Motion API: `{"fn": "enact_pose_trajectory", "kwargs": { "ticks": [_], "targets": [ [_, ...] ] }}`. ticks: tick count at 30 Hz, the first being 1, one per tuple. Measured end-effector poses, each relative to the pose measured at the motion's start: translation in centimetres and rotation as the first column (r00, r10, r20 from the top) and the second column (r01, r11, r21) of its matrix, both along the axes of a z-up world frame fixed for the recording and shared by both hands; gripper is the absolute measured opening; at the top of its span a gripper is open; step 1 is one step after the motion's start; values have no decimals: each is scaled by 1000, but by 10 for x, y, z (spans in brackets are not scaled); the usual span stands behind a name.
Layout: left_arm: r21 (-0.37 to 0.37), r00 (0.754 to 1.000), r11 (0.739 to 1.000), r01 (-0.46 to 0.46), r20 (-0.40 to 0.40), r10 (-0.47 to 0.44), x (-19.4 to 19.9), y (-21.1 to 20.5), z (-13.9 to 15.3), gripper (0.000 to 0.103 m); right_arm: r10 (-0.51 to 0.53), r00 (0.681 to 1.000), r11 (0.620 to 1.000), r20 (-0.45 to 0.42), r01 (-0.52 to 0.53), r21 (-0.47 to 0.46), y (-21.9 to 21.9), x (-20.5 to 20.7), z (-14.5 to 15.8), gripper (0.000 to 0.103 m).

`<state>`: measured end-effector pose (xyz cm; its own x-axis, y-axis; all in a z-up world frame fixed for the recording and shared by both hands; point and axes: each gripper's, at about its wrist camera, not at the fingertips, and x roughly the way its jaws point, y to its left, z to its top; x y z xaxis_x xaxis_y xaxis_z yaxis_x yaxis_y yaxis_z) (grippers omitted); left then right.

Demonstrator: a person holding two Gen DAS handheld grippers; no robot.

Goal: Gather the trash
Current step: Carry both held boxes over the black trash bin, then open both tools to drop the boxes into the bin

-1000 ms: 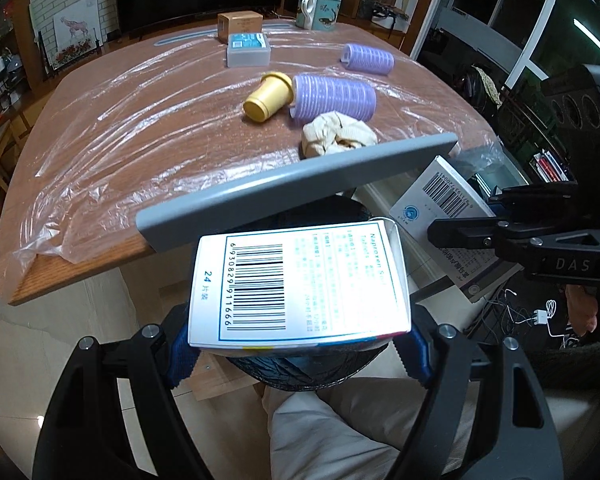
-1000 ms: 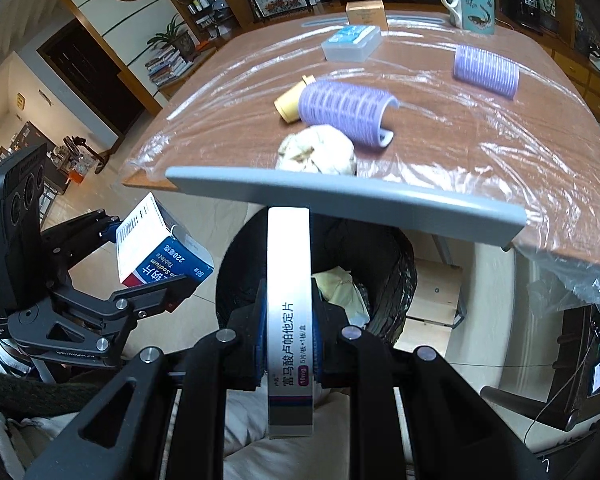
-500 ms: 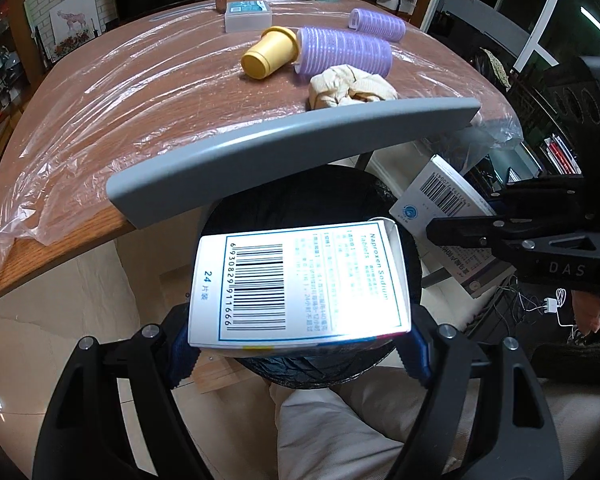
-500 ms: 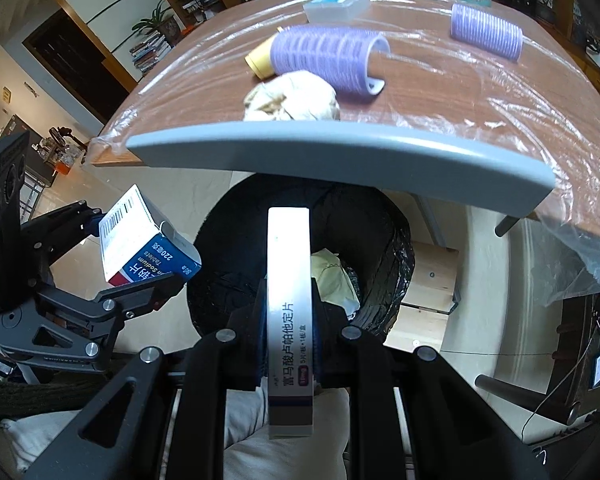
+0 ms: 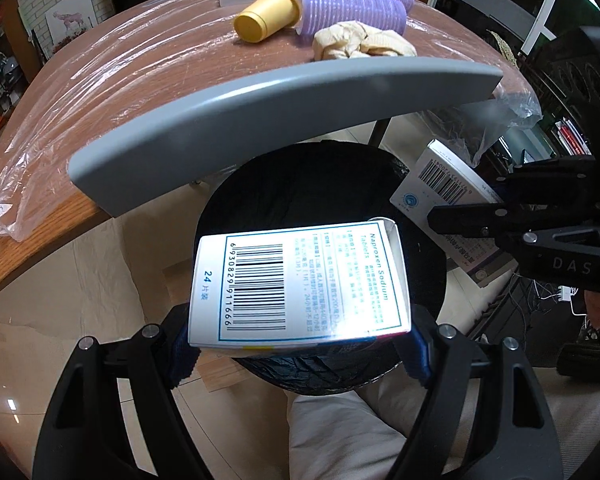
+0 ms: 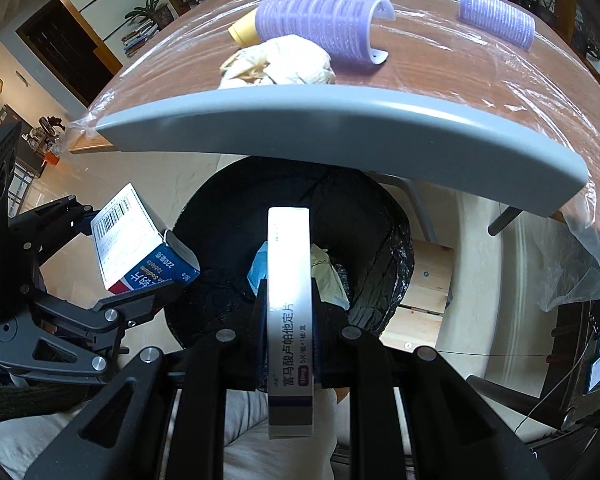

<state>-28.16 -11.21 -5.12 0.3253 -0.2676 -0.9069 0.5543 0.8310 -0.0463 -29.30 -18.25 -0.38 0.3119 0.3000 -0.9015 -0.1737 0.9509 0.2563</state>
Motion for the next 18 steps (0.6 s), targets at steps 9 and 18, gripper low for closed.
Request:
{"fn": "enact_pose_trajectory", "kwargs": {
  "ticks": [9,18],
  "targets": [
    [41,1000,999,15,-8,-15,3,-11,-13,81,5,1000,999,-5,-6,-35,4,8,-12,18],
    [72,1000,997,22,-7,-22,6,-27,-22,81,2,1000,998,-16,-3,-58,6,14,-24,18]
  ]
}}
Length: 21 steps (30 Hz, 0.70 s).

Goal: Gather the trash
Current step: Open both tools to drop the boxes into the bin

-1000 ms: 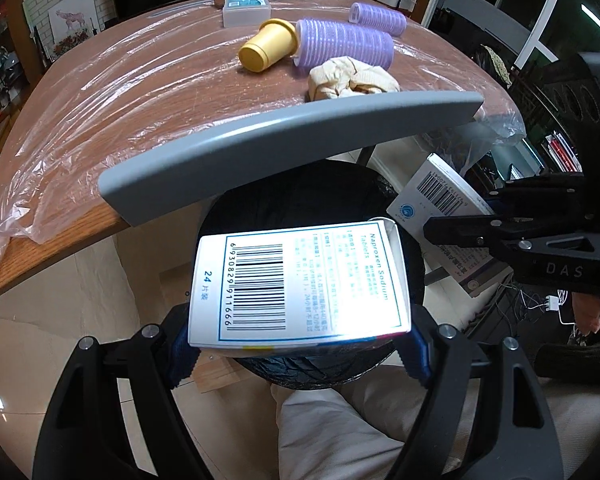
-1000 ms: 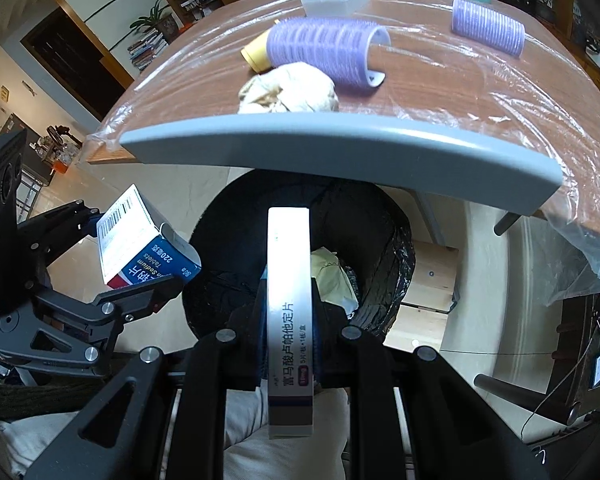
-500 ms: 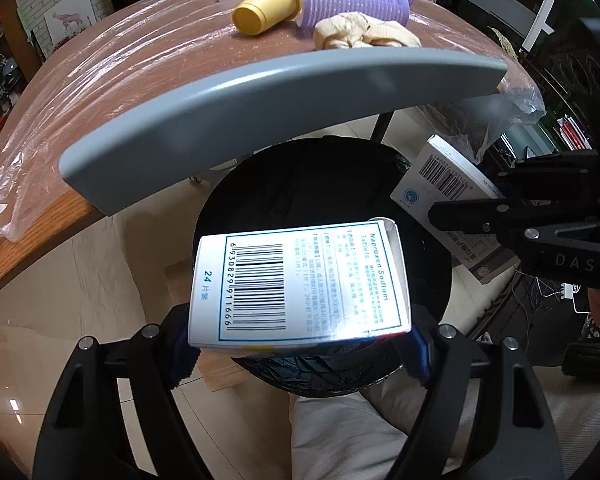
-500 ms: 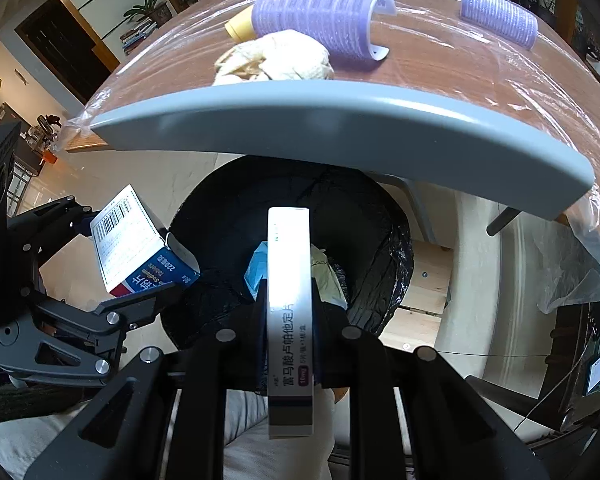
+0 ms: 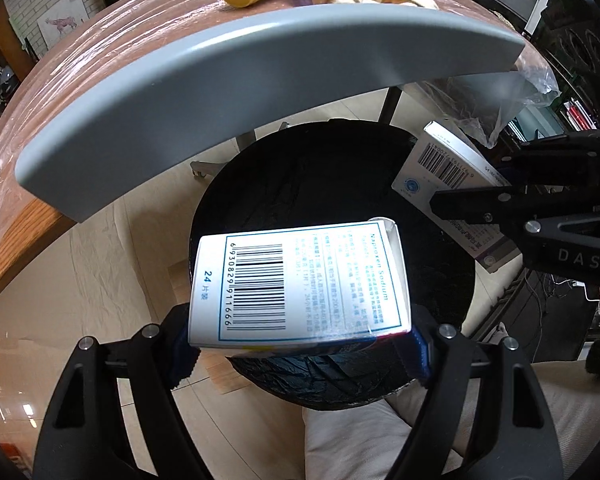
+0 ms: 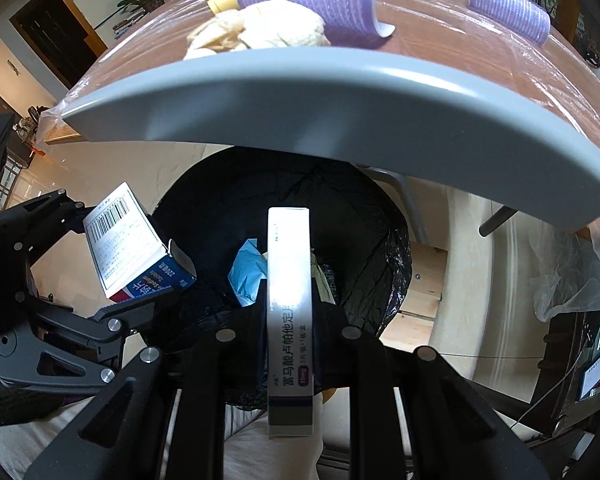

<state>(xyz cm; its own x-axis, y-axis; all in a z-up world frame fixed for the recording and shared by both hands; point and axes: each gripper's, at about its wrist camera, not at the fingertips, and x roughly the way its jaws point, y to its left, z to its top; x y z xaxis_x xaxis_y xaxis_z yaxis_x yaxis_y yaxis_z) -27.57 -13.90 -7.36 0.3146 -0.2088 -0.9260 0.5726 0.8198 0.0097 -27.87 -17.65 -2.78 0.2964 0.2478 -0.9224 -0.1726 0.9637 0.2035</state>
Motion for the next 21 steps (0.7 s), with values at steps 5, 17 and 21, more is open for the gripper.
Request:
{"fn": "enact_pose_trajectory", "kwargs": {
  "ticks": [5,17,21],
  "targets": [
    [12,1000,1000,0,-1,0,1,-3,-4,81,-8,1000,1000,-7,8,-5,0,3,-4,18],
    [22,1000,1000,9,0,-9,8,-2,-7,81,-10,1000,1000,-15,10,-6,3,5,-3,18],
    [-4,1000,1000,-1,8,1,10,3,-5,83,-19,1000,1000,-9,19,4,0,5,-1,42]
  ]
}}
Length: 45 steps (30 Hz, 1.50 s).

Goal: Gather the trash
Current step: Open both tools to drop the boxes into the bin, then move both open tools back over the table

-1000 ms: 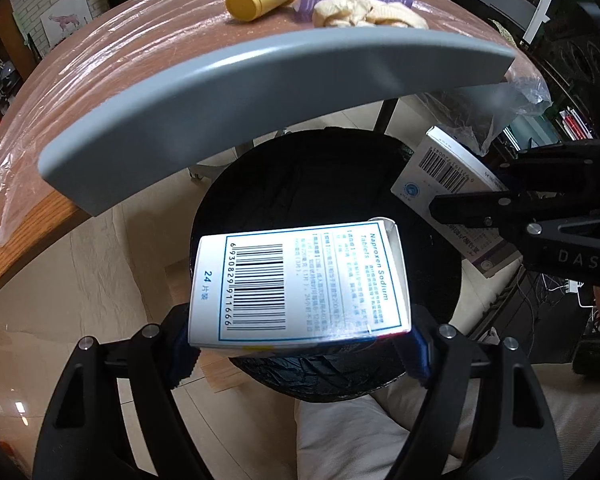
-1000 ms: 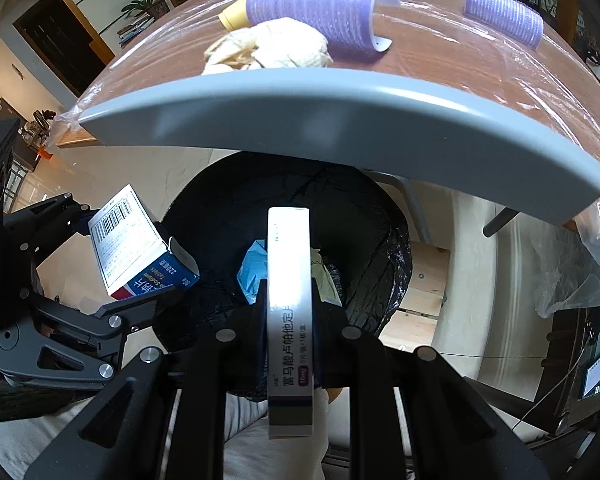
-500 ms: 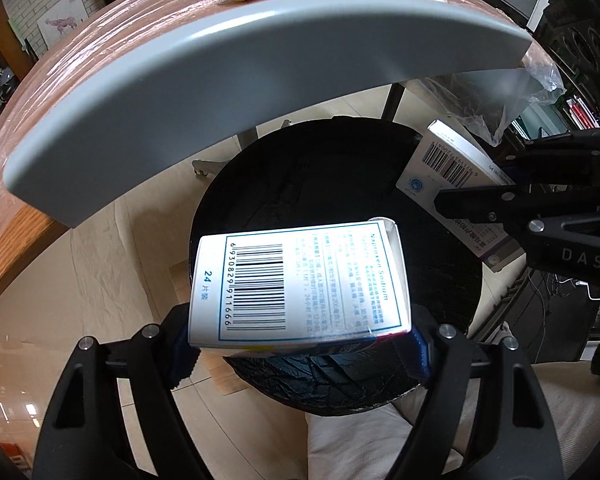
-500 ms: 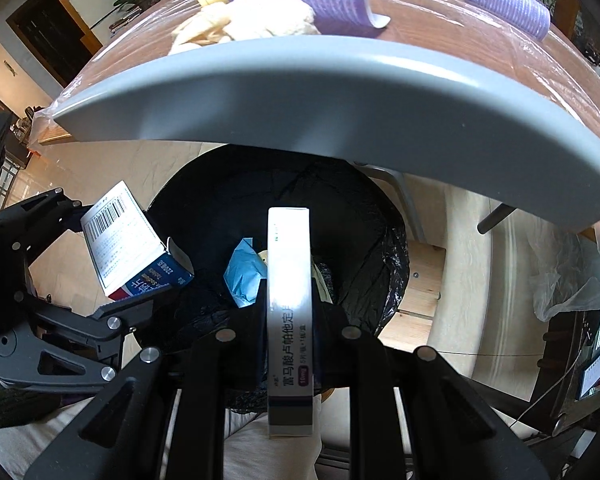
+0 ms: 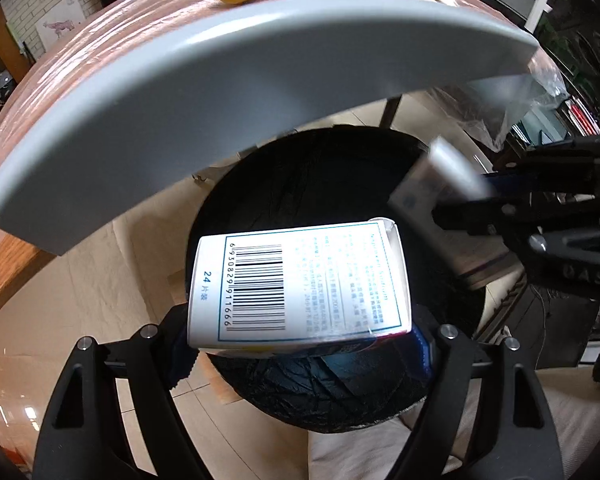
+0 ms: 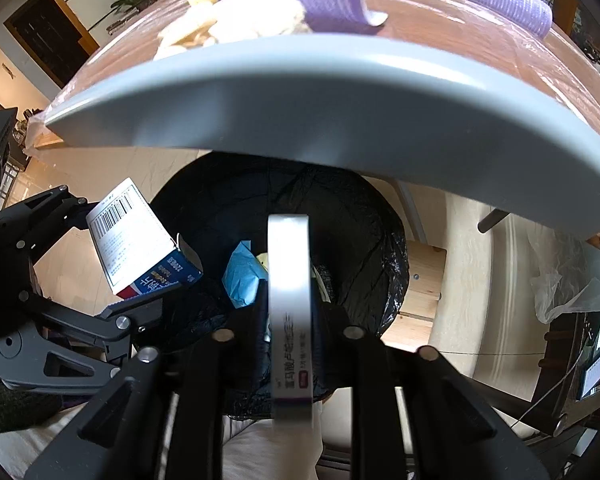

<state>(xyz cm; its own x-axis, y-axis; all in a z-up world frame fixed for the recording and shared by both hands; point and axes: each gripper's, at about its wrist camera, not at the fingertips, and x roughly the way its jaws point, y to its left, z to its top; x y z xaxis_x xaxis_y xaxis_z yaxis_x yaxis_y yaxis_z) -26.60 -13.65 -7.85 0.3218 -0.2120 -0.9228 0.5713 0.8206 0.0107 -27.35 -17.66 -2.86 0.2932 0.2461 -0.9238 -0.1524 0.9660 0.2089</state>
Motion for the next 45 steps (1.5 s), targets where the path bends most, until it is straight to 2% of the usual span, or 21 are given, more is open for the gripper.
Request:
{"fn": "enact_pose_trajectory", "kwargs": {
  "ticks": [1,2,8,12,16,20,21,23,26,27,29,31,34,37,43,45],
  "targets": [
    [-6,1000,1000,-4,-6,4,1,1,0,83,-5,1000,1000,1,5,5,-1,-1,1,56],
    [-14,1000,1000,-8,-17,8,2,3,-1,84,-6,1000,1000,5,6,11,-3,-1,1,59],
    [-13,1000,1000,-2,-11,2,-1,10,0,85,-10,1000,999,10,10,30,-9,-7,9,59],
    [-44,1000,999,-20,-22,19,0,18,7,85,-32,999,998,29,31,52,-21,-12,21,60],
    [-79,999,996,-35,-2,35,-4,29,27,85,-42,997,998,71,38,60,-34,-19,43,60],
    [-166,1000,986,-26,13,28,-13,41,60,85,-50,988,997,148,40,72,-47,-33,76,61],
    [-185,999,983,-19,23,24,-14,44,69,85,-52,983,997,174,40,72,-48,-34,87,65],
    [-224,998,975,-3,62,17,-18,48,94,85,-60,965,997,257,47,57,-51,-38,113,71],
    [-260,986,966,-3,158,46,-14,47,126,100,-82,924,997,374,73,39,-57,-34,146,92],
    [-270,978,963,-9,196,64,-11,46,135,101,-93,907,996,410,85,40,-58,-31,155,98],
    [-297,966,955,-25,239,99,2,47,150,101,-124,858,992,499,108,62,-64,-24,171,99],
    [-318,963,947,-46,239,127,19,46,158,101,-157,821,988,549,131,87,-68,-10,180,99],
    [-321,951,942,-94,251,181,52,44,168,101,-197,815,979,545,191,68,-76,18,180,99],
    [-299,944,948,-110,267,193,78,37,173,101,-261,823,950,505,313,-18,-84,50,173,99],
    [-242,966,967,-81,219,136,134,12,160,101,-328,822,923,466,383,-26,-96,91,160,99],
    [-233,974,969,-76,192,123,153,2,152,101,-332,834,919,440,391,-48,-99,107,150,99]
  ]
}}
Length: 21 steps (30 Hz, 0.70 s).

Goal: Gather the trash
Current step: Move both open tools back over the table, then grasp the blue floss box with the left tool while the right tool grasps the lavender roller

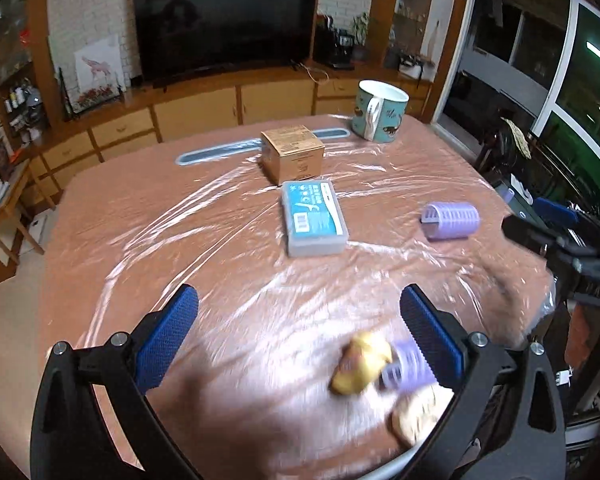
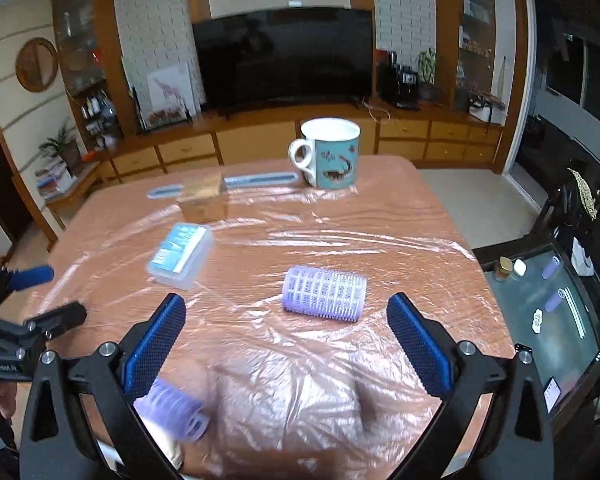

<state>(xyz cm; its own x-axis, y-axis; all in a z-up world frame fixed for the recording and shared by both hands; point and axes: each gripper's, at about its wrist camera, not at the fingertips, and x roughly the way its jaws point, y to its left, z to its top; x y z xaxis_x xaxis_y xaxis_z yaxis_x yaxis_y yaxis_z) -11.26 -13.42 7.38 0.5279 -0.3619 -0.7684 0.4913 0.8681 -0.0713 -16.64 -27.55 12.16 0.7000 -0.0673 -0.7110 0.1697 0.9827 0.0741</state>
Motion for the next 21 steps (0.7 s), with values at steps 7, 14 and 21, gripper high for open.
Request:
{"fn": "enact_pose_trajectory", "kwargs": {
  "ticks": [7,14,21],
  "targets": [
    [56,998,998,37,-47,-34,44,-32,-25,101,-67,994,997,-83,70,33,-16,30,-31,99],
    [102,996,993,57,-77,-49,76,-55,-48,100,-94,987,995,-128,95,6,-20,55,-54,99],
    [105,993,993,49,-115,-37,90,-58,-62,86,-105,983,994,-152,106,3,-23,69,-67,97]
  ]
}}
